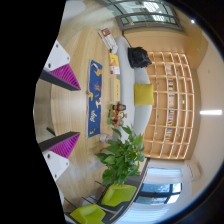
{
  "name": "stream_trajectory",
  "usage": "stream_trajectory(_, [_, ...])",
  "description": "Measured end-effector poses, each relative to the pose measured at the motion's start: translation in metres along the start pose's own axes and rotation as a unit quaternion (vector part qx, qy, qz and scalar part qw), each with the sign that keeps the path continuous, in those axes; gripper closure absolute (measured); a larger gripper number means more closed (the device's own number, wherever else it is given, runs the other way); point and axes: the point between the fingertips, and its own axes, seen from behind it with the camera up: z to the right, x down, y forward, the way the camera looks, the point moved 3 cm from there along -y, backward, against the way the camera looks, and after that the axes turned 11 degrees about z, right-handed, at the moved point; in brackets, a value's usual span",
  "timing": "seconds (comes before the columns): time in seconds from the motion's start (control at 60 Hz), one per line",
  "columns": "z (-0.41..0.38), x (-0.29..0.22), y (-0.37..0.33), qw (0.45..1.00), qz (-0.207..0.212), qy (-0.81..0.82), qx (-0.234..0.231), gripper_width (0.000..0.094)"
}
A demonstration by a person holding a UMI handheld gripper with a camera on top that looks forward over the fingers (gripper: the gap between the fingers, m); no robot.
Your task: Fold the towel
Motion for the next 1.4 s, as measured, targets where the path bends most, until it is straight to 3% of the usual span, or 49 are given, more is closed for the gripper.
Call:
stream_trajectory(0.183, [-0.021,0.046,0.029,0.999,-0.048,-0.015,0.002,0.0085])
stream_trajectory(0.333, [-0.096,0.084,0.060,0.995,-0.083,-0.009,-0.048,0.0086])
stream_trajectory(0.583, [-0.251,0.075,0.172,0.989,-0.067,0.015,-0.132,0.0077])
stream_trajectory(0.767, [-0.300,0.068,0.275,0.991,-0.060,0.001,-0.118,0.0082])
stream_trajectory(0.9, [-0.302,0.078,0.326,0.993,-0.079,-0.004,-0.090,0.0096])
stream_trajectory(0.933, [-0.301,0.085,0.334,0.992,-0.090,-0.004,-0.087,0.0133])
stream_trajectory(0.967, [-0.301,0.081,0.339,0.994,-0.076,-0.010,-0.083,0.0175])
stream_trajectory(1.05, [-0.306,0.082,0.341,0.992,-0.076,-0.022,-0.095,0.0404])
stream_trajectory(1.117, [-0.312,0.084,0.338,0.991,-0.071,-0.038,-0.107,0.0650])
stream_trajectory(1.167, [-0.310,0.082,0.338,0.991,-0.071,-0.048,-0.103,0.0889])
stream_trajectory(1.3, [-0.314,0.081,0.327,0.991,-0.079,-0.027,-0.108,0.0908])
stream_trajectory(1.4, [-0.336,0.058,0.301,0.984,-0.070,0.022,-0.165,0.0908])
